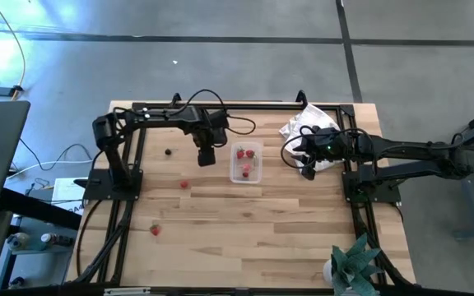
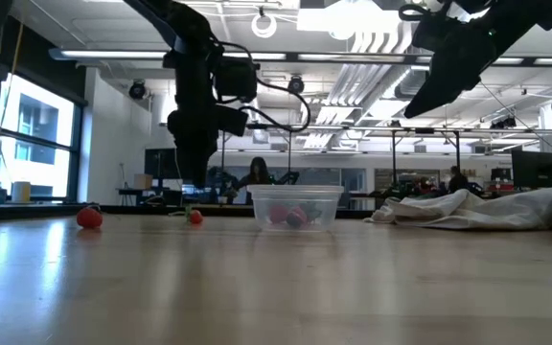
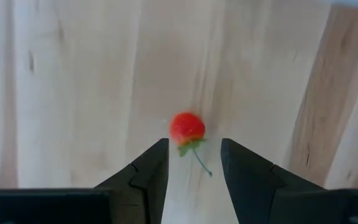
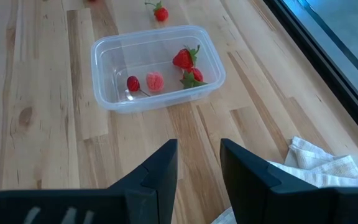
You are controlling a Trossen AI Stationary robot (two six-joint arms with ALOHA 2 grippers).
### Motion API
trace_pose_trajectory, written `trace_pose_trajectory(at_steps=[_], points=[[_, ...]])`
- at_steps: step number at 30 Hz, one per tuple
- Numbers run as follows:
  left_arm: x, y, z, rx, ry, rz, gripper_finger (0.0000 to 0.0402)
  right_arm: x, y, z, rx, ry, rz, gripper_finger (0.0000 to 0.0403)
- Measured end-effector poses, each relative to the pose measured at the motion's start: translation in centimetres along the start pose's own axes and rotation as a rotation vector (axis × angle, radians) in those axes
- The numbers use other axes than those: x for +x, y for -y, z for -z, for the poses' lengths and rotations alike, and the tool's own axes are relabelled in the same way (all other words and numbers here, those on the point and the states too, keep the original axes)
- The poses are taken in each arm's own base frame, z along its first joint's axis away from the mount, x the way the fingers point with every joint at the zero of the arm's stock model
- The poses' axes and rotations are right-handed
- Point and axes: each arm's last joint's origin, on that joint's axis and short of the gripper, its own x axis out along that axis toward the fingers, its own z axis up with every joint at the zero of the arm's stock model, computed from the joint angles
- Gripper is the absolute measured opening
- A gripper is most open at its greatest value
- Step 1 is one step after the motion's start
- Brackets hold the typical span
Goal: Pick and placing Produce into tupperware
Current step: Put the strawberry into the transparent container
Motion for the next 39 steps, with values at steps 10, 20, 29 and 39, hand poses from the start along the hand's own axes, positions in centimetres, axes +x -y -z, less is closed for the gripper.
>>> trace_pose_trajectory(at_steps=[10, 20, 29, 39], points=[[1.4, -0.2, -0.4, -0.017, -0.022, 0.01, 0.0136, 0.0, 0.0, 0.0, 0.0, 0.0, 0.0, 0.0112], [2.7, -0.3, -0.4, -0.026, -0.067, -0.015, 0.0136, 0.0, 0.0, 0.0, 0.0, 0.0, 0.0, 0.0112], [4.4, 0.5, 0.7, -0.022, -0.085, 0.019, 0.0136, 0.0, 0.0, 0.0, 0.0, 0.0, 0.0, 0.0112], [5.0, 0.4, 0.5, -0.033, -0.023, 0.005, 0.0136, 0.0, 0.0, 0.0, 0.0, 0.0, 0.0, 0.0112]])
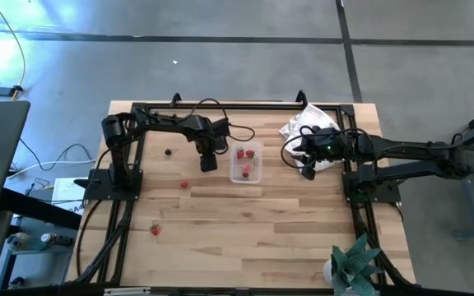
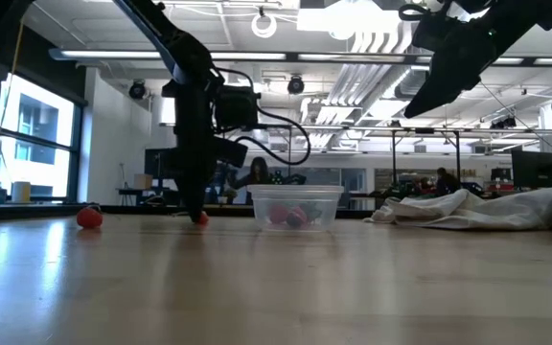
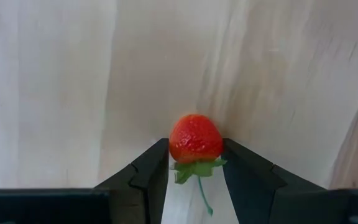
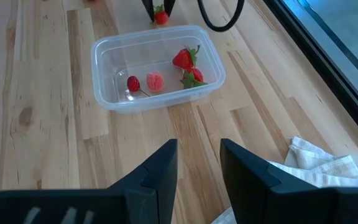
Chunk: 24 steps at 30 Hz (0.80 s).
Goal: Pick and placing Produce into tupperware
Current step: Put the strawberry into the transparent container
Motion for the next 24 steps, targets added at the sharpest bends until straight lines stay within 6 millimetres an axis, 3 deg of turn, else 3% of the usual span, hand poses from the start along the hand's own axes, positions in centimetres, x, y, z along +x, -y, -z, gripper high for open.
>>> trace_pose_trajectory(at_steps=[17, 24], points=[[0.21, -0.17, -0.45, 0.049, 0.038, -0.022, 0.0135, 0.0, 0.0, 0.0, 0.0, 0.0, 0.0, 0.0112], [0.17, -0.21, -0.51, 0.049, 0.042, -0.034, 0.0104, 0.0, 0.0, 0.0, 0.0, 0.0, 0.0, 0.0112]])
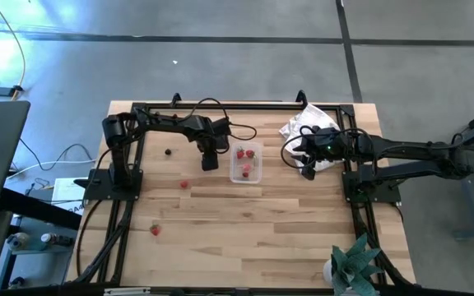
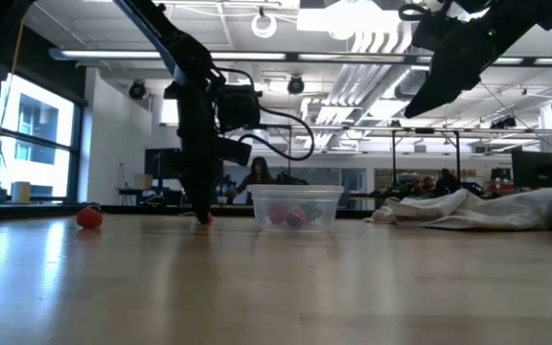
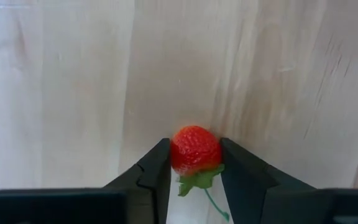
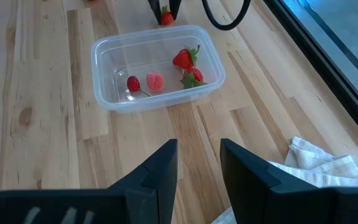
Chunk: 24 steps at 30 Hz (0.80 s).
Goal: Pick and placing Produce into tupperware
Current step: Put the strawberry into the transparent container
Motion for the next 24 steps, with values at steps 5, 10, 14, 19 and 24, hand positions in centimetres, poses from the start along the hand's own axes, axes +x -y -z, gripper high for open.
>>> trace_pose_trajectory(at_steps=[5, 10, 14, 19, 24], points=[[0.0, 0.0, -0.01, -0.003, 0.001, -0.001, 0.0109, 0.01, 0.0, 0.0, 0.0, 0.0, 0.0, 0.0112], [-0.01, 0.0, -0.01, -0.003, 0.001, -0.001, 0.0124, 0.0, 0.0, 0.0, 0.0, 0.0, 0.0, 0.0112], [-0.01, 0.04, -0.02, -0.002, 0.004, 0.013, 0.0109, 0.0, 0.0, 0.0, 0.0, 0.0, 0.0, 0.0112], [-0.06, 0.08, -0.02, -0.002, 0.009, 0.026, 0.0098, 0.0, 0.0, 0.0, 0.0, 0.0, 0.0, 0.0112], [-0.8, 0.03, -0.38, 0.01, -0.006, 0.033, 0.0115, 0.0, 0.0, 0.0, 0.0, 0.0, 0.0, 0.0112]])
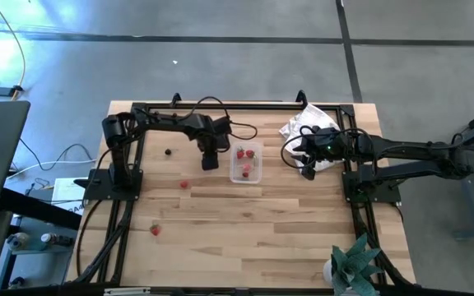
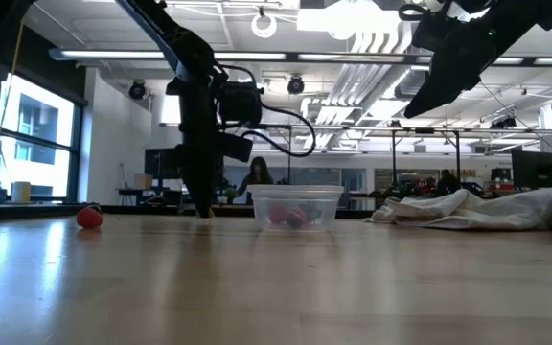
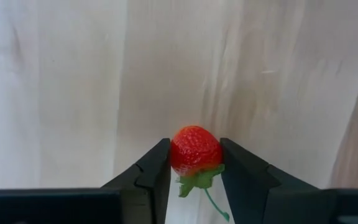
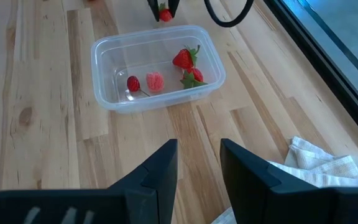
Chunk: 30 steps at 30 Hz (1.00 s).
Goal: Pick and placing Produce into tupperware
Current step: Put the strawberry into the transparent container
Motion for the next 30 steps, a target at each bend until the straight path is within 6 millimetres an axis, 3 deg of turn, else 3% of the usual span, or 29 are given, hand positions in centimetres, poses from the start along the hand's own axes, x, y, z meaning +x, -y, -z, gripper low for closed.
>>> trace_pose_trajectory(at_steps=[7, 12, 23, 30], points=[[-2.4, -0.2, -1.6, 0.045, 0.015, 0.004, 0.01, 0.0, 0.0, 0.0, 0.0, 0.0, 0.0, 0.0112], [-5.2, 0.3, -3.5, 0.105, 0.078, 0.016, 0.0101, 0.0, 0.0, 0.0, 0.0, 0.0, 0.0, 0.0112], [-11.9, 4.7, -7.2, 0.406, 0.219, -0.009, 0.0103, 0.0, 0.0, 0.0, 0.0, 0.0, 0.0, 0.0112], [-12.7, 7.9, -8.4, 0.585, 0.356, 0.074, 0.0109, 0.0, 0.0, 0.0, 0.0, 0.0, 0.0, 0.0112]])
